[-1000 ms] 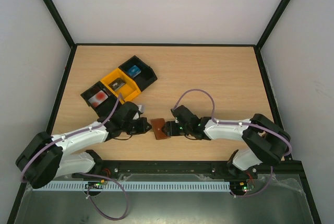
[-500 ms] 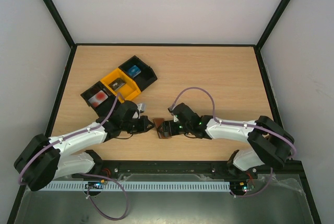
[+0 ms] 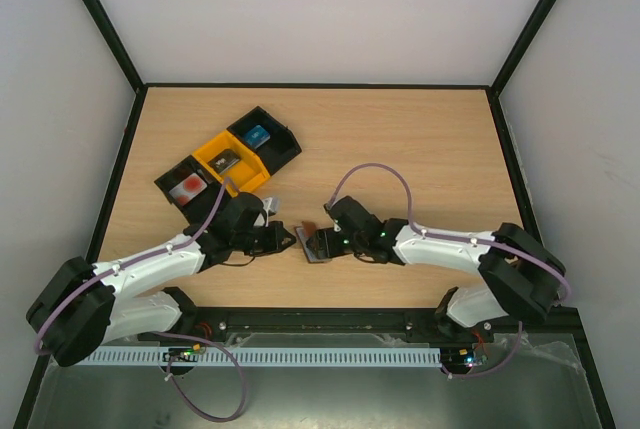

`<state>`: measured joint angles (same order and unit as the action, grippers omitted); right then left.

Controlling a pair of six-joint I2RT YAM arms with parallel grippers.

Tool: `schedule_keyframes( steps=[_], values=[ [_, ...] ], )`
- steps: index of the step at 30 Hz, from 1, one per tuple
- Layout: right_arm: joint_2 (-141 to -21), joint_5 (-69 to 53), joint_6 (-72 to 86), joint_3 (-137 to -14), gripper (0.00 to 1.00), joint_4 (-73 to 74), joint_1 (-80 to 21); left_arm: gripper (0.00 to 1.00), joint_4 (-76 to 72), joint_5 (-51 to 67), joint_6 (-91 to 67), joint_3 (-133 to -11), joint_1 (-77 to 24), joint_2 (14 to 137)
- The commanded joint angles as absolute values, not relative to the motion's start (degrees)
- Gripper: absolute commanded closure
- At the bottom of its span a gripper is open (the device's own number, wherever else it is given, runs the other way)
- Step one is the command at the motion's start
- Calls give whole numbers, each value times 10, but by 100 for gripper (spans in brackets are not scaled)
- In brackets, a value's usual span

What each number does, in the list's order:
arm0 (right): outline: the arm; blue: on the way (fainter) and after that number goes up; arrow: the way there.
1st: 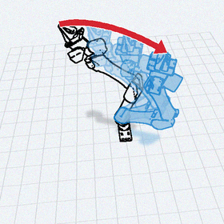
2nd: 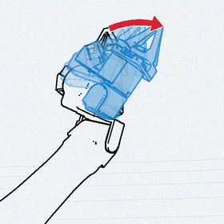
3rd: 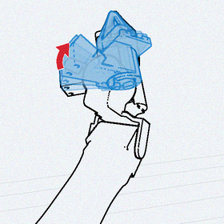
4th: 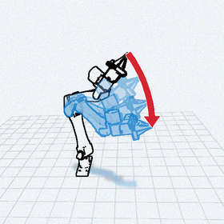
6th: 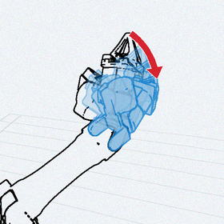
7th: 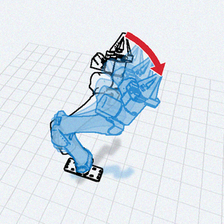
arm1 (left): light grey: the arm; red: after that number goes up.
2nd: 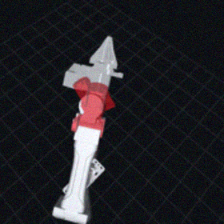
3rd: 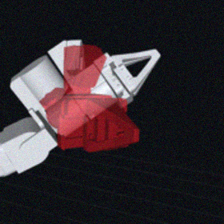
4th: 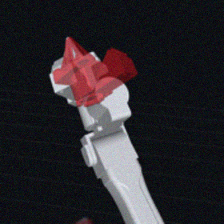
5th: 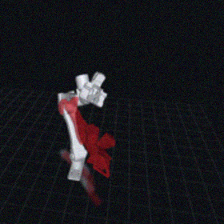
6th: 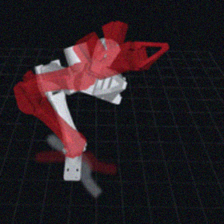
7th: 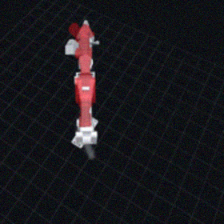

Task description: Take the credit cards out of the card holder

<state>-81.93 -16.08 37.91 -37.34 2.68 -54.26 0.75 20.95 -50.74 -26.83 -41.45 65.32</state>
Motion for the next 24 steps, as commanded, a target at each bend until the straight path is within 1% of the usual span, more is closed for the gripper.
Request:
schedule_keyframes(
  steps=[1, 4, 8, 17, 22, 24],
  values=[
    [-779, -80, 377, -387, 27, 74, -543, 97, 19, 210, -501, -273, -412, 647],
    [-773, -54, 375, -389, 29, 89, -544, 97, 28, 207, -498, -274, -412, 647],
    [-778, -29, 378, -396, 35, 110, -543, 97, 43, 204, -491, -277, -412, 645],
    [-773, 43, 408, -372, 60, 122, -543, 97, 64, 160, -487, -249, -411, 631],
    [-792, 59, 415, -360, 77, 120, -543, 97, 64, 152, -482, -241, -411, 640],
    [-795, 54, 420, -355, 80, 117, -543, 97, 64, 150, -480, -242, -410, 646]
  ],
)
